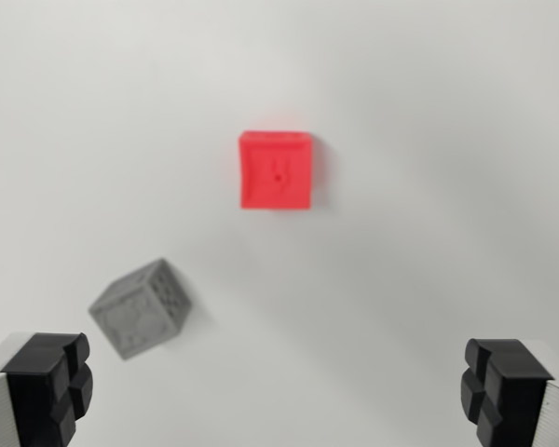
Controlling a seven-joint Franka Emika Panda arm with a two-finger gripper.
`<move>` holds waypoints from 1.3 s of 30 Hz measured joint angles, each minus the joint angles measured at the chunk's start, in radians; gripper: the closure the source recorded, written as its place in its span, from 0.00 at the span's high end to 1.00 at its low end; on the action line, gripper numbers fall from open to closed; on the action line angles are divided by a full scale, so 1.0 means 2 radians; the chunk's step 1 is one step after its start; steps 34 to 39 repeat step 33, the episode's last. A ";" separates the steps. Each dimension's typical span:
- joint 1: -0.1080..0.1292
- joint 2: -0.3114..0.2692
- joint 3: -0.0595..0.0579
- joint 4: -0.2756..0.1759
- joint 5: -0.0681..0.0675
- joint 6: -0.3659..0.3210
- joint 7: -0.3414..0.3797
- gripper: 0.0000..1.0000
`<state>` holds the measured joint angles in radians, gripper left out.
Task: Destack cube
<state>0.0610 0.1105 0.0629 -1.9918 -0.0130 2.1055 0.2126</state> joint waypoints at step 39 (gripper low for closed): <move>0.000 -0.002 0.000 0.003 0.000 -0.006 0.000 1.00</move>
